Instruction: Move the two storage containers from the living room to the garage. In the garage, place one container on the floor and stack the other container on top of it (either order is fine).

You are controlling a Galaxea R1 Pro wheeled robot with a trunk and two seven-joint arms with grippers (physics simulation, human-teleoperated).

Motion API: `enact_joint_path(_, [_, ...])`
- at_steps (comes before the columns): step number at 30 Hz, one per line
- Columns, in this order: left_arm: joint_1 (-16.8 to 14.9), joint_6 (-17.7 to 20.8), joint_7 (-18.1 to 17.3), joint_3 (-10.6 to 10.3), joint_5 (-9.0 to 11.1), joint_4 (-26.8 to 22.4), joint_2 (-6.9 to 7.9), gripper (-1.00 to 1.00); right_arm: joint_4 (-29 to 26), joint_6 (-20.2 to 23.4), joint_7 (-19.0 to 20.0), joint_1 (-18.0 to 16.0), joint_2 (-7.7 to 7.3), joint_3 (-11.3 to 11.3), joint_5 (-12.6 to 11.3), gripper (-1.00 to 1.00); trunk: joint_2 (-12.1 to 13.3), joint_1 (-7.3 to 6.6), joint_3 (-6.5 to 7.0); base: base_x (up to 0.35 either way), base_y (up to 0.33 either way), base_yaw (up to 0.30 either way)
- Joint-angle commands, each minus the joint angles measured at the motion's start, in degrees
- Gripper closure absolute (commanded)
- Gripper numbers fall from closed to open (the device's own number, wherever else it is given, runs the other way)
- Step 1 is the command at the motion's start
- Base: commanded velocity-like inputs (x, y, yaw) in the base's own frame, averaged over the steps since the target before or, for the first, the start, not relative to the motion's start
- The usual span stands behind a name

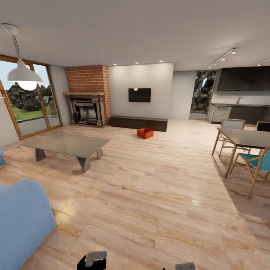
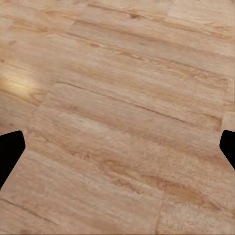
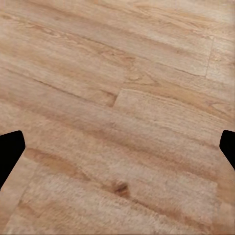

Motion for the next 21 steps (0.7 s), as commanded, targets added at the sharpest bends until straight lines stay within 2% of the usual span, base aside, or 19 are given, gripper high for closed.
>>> enact_joint_path(1, [-0.1, -0.2, 0.3, -0.5, 0.6, 0.0, 0.05, -1.0, 0.1, 0.0, -0.6, 0.0, -0.01, 0.4, 0.3, -1.0, 0.0, 0.04, -0.07, 0.337, 0.0, -0.001])
enact_joint_path(7, [-0.1, -0.2, 0.3, -0.5, 0.6, 0.0, 0.05, -1.0, 0.1, 0.0, -0.6, 0.0, -0.01, 0.5, 0.3, -1.0, 0.0, 0.04, -0.07, 0.337, -0.035, 0.0])
enact_joint_path(21, [-0.1, -0.2, 0.3, -0.5, 0.6, 0.0, 0.01, -1.0, 0.1, 0.0, -0.6, 0.0, -0.01, 0.5, 0.3, -1.0, 0.0, 0.04, -0.07, 0.337, -0.135, 0.0])
